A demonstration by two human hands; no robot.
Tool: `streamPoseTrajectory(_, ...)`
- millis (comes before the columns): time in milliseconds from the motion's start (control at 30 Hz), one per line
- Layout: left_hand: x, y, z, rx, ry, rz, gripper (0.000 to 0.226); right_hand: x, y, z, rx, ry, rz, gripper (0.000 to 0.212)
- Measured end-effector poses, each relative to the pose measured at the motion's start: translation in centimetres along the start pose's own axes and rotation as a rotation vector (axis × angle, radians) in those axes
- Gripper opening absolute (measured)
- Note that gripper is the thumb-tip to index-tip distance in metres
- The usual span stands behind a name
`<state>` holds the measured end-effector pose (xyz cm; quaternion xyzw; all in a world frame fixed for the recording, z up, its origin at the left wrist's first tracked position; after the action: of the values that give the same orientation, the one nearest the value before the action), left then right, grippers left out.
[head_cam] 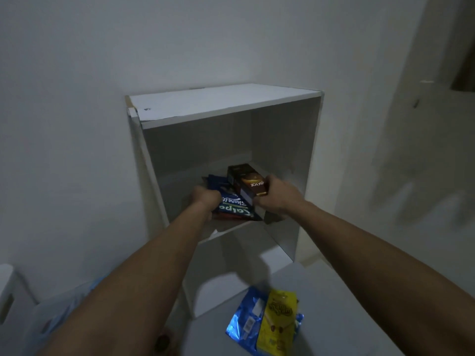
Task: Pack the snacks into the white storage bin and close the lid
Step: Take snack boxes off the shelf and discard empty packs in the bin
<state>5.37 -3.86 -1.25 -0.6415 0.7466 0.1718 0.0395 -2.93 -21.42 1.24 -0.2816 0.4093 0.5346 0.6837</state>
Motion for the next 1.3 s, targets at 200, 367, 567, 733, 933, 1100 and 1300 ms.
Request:
streamPoseTrajectory(200,0.7,3.7,-2.3,0.337,-0.131,0.116,0.054,-1.9,5.3,-1.4,0.086,0.011,-0.088,0.057)
streamPoseTrajectory(367,2.5,8.4,-1.2,0.346,-0.223,0.256,0.046,-2.2,12.0,-3.9,0.221,0.018,-0.143,0.058)
streamPoseTrajectory(567,6.2,15.0,1.1,0.412,-0.374,0.412,0.046,-1.1,20.2,-8.0,0.415,0.014,-0.176,0.058)
streamPoseTrajectory(733,10.1,19.7,3.1,0.444,-0.449,0.557,0.039,0.0,26.0,-11.8,0.555,-0.028,-0.161,0.058)
streamPoseTrajectory(933,15.3,23.4,5.7,0.514,-0.589,0.697,0.044,1.2,31.7,-16.8,0.687,-0.063,-0.158,0.058)
streamPoseTrajectory(1100,19.9,25.8,9.3,0.497,-0.686,0.760,0.035,3.4,35.8,-21.7,0.767,-0.103,-0.110,0.058)
streamPoseTrajectory(1300,25.5,28.9,15.7,0.424,-0.814,0.850,0.034,7.8,39.9,-28.3,0.856,-0.152,-0.024,0.056)
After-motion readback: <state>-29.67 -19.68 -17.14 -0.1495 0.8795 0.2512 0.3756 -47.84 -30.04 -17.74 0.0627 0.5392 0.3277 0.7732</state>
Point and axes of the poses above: each hand's wrist, its own y-axis away from the middle knuckle, its own x-axis out of the palm, z = x × y, the point moved 5 cm from there along -y, towards the middle knuckle, and after that the axes turned 9 degrees about z, right-handed, at the moved point
